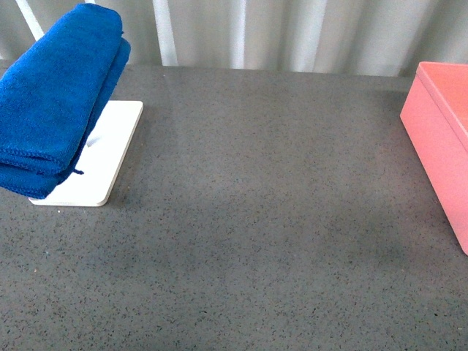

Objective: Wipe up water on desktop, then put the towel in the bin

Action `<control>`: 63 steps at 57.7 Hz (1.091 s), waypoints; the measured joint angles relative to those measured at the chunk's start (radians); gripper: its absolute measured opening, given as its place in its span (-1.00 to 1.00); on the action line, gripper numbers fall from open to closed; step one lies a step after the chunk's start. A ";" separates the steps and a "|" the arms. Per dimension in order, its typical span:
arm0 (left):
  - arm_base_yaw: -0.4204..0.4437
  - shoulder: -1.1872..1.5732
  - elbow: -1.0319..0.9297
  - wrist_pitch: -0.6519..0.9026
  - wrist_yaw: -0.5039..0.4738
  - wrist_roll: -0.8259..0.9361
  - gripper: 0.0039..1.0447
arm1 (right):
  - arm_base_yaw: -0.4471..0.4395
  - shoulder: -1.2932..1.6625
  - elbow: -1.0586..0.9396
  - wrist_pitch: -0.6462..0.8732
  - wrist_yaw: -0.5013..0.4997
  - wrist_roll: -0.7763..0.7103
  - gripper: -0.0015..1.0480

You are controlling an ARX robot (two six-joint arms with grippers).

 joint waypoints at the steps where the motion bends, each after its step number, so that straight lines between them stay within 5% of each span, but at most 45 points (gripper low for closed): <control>1: 0.000 0.000 0.000 0.000 0.000 0.000 0.88 | 0.000 0.000 0.000 0.000 0.000 0.000 0.86; 63: 0.000 0.000 0.000 0.000 0.000 0.000 0.88 | 0.000 0.000 0.000 0.000 0.000 0.000 0.86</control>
